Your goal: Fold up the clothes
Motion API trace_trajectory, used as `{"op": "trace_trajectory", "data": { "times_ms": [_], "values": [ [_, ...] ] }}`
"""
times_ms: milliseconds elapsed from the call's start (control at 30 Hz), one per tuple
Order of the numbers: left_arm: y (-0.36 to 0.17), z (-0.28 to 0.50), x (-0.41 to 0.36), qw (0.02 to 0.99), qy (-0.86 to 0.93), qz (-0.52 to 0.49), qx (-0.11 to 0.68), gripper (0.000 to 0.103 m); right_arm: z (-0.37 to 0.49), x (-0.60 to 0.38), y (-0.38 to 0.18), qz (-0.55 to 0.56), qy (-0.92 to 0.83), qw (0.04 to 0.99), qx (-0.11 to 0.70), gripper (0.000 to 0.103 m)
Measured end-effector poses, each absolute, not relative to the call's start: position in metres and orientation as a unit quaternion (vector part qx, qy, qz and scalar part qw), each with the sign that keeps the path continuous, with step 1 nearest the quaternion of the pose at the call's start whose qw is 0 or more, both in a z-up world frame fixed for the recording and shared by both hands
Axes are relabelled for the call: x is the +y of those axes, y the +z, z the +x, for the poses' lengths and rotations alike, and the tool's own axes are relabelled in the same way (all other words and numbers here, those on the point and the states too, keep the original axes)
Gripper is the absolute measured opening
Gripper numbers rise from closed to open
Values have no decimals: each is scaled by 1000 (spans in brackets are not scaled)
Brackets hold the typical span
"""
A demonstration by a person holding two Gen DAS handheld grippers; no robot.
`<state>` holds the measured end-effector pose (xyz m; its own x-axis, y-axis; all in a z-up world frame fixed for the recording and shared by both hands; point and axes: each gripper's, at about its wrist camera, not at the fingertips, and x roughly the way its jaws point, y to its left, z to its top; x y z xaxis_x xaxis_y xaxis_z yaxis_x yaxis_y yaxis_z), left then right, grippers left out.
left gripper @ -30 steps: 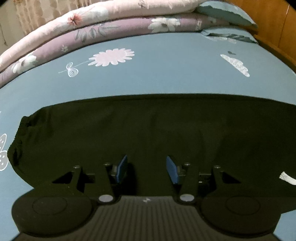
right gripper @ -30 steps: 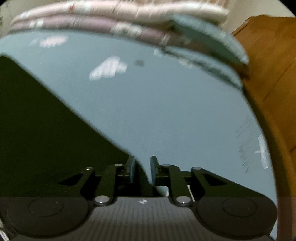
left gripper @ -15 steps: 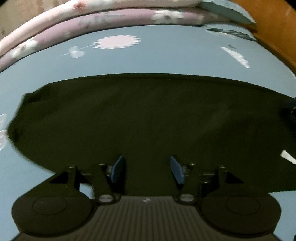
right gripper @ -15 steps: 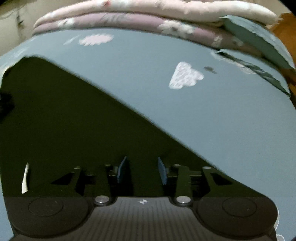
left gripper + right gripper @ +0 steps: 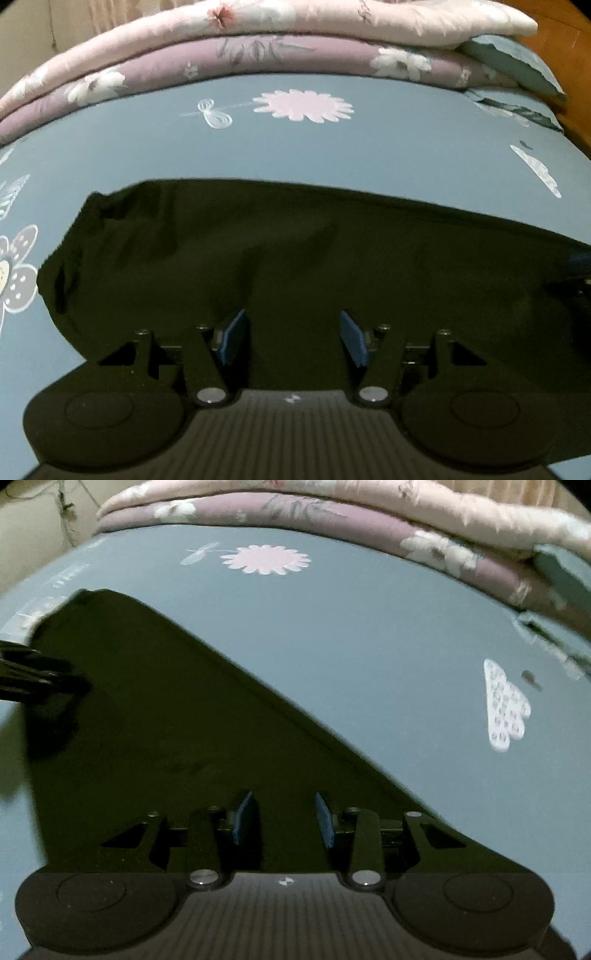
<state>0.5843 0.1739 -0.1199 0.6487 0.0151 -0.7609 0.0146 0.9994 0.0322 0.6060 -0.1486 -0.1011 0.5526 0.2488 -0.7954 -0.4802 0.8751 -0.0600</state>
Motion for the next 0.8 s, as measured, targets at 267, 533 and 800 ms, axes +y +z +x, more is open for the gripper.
{"op": "trace_trajectory", "data": {
  "times_ms": [267,533,800],
  "values": [
    [-93,567,162,913,-11,24,407,57,610,-173,-60,-105,158,893,409,49],
    [-54,512,116,907,-94,60,406,58,537,-236,42,-102,138,902,396,49],
    [-6,460,99,905,-108,64,407,58,451,-302,126,-76,117,917,373,60]
  ]
}}
